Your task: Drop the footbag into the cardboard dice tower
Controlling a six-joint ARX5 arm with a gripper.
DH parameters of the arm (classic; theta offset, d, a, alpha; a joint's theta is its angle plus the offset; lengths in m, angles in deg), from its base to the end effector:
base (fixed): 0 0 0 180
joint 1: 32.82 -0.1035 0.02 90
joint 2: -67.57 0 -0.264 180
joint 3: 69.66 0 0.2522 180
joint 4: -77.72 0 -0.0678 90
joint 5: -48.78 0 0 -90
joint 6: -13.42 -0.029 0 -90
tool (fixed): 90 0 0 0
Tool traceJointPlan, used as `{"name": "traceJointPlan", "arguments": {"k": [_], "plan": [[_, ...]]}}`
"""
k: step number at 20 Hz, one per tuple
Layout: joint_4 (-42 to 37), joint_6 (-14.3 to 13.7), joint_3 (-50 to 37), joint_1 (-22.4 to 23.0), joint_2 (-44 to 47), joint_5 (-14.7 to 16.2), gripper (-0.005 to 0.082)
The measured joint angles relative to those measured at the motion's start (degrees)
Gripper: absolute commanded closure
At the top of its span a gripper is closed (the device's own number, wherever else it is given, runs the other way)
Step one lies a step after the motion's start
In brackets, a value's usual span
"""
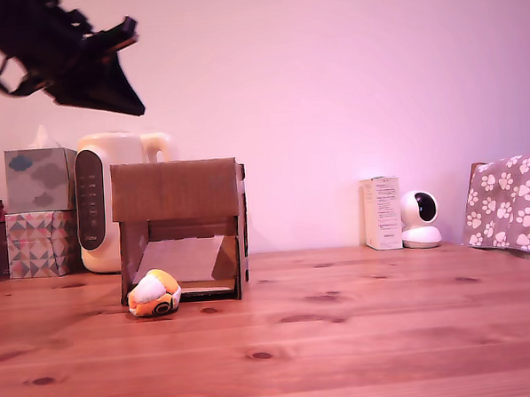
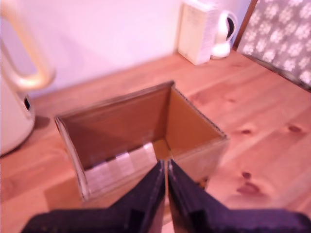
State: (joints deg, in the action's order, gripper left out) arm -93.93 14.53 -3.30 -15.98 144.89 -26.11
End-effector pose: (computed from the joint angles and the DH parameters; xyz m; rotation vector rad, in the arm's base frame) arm 0.2850 -0.0942 0.2814 -0.0135 0.3467 -0.5490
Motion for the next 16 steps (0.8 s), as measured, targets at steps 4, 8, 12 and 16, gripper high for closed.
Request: {"name": "traceJointPlan", "arguments": {"k": [4,8,12,16], "plan": [[-8.26,1.57,-9.44,0.0,-8.74,0.04,0.0785],[-10.75,2.91,-20.22,0.0,-14.01,-0.5,0.0785],[-11.76,4.92,-31.17,0.0,-24.39,-4.35,0.0785],[-9.55,6.19,-36.74,0.0,-37.38,-7.08,0.0786]]}}
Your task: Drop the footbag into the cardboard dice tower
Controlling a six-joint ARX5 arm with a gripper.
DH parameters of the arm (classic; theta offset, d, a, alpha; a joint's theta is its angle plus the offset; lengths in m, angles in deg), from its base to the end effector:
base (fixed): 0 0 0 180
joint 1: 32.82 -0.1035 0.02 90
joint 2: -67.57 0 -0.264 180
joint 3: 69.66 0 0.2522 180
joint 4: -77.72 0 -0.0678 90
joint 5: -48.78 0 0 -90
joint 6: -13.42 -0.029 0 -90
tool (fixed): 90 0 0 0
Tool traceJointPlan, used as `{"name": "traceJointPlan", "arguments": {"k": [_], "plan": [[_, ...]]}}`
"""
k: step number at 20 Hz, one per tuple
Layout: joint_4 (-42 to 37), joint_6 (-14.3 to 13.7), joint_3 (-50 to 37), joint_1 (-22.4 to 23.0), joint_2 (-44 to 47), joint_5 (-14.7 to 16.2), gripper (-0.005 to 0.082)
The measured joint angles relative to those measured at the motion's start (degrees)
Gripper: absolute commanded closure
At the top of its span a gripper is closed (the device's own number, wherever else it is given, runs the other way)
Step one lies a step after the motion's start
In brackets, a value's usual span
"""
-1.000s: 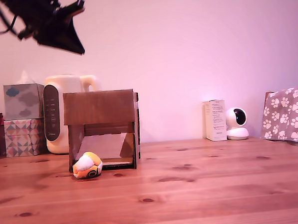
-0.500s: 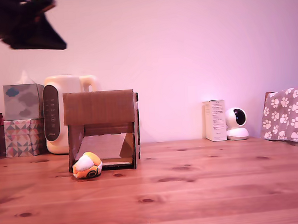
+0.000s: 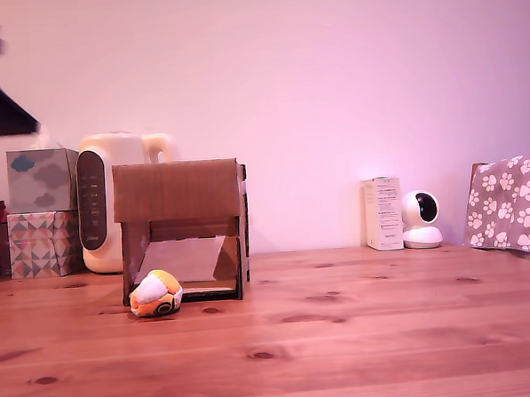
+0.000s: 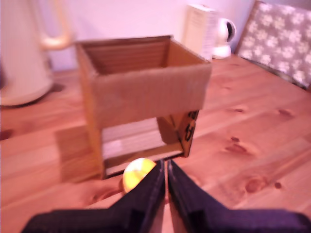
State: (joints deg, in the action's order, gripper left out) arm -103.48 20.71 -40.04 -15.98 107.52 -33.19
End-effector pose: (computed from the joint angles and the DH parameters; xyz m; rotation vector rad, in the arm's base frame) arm 0.1529 -0.0505 0.2125 -0.1126 0.1874 -0.4223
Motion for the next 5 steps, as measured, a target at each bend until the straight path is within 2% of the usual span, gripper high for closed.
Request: {"name": "traceJointPlan", "arguments": {"k": [5], "plan": [[13.35,0.11,-1.38,0.0,-13.84,-3.52,0.0785]]}}
